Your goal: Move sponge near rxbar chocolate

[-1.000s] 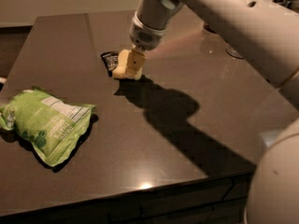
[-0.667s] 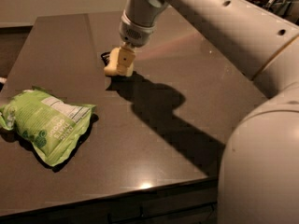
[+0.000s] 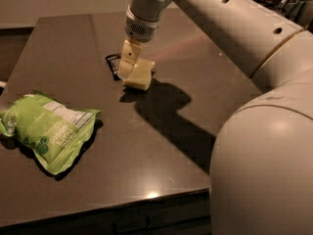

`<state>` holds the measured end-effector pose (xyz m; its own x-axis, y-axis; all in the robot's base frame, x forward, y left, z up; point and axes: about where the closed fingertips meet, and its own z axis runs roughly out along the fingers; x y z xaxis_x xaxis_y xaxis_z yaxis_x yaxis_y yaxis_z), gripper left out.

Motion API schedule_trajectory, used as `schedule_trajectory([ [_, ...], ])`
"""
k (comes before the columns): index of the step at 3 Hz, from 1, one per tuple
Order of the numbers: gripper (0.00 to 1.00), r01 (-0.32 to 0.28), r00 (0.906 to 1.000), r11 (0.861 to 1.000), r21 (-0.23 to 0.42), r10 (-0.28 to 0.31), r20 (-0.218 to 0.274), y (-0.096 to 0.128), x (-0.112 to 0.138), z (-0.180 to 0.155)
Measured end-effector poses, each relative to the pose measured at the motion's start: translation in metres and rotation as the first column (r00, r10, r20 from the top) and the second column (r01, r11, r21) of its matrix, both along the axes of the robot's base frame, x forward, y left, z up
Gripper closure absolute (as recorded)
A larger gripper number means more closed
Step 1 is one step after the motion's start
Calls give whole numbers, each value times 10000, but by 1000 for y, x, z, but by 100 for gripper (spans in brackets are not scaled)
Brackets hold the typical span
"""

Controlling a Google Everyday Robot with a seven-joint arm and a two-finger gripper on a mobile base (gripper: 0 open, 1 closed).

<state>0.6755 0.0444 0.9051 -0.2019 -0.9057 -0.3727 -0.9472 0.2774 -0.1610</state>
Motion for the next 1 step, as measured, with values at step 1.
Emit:
schedule_trajectory([
  [1,0,-1,10000,10000,0,1,-1,0,0,0],
])
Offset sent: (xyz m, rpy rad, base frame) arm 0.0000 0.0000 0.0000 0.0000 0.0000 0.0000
